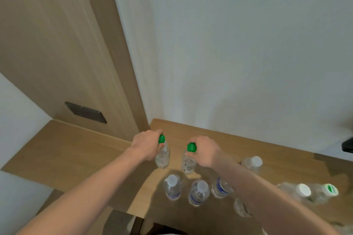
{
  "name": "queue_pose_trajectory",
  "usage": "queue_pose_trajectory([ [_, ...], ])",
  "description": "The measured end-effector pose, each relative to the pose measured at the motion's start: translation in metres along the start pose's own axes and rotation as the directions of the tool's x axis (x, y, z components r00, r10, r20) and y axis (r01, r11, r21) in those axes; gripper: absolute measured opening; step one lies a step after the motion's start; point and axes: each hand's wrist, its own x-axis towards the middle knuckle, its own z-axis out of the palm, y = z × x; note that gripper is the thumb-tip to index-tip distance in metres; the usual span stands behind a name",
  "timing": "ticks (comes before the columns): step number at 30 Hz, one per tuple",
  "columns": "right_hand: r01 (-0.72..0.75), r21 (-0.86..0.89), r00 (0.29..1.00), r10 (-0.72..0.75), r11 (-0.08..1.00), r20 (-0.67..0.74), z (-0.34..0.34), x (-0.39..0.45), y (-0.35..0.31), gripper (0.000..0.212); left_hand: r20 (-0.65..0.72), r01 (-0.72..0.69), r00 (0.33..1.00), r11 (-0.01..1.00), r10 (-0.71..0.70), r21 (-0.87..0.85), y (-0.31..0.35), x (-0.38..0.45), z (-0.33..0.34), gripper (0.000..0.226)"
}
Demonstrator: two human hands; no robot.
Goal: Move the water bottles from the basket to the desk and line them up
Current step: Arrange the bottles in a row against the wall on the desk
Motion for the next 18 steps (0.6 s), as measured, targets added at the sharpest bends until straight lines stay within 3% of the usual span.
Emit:
queue_pose_trajectory([
  [7,-0.074,0.084,0.986,0.085,0.994,-0.144,-0.003,0.014,0.015,0.027,-0.038,0.036,0.999,0.999,-0.036,-0.007,0.0,0.035,-0.014,0.048],
  [13,-0.018,0.061,0.997,0.023,0.998,-0.077,-0.023,0.033,0.029,0.036,-0.053,0.02,0.998,1.0,-0.022,-0.023,0.004,0.065,-0.029,0.042],
  [18,0.001,0.071,0.994,0.007,0.997,-0.107,-0.031,0.05,0.037,0.02,-0.049,0.011,0.999,1.0,-0.011,0.007,0.003,0.1,-0.043,0.044],
])
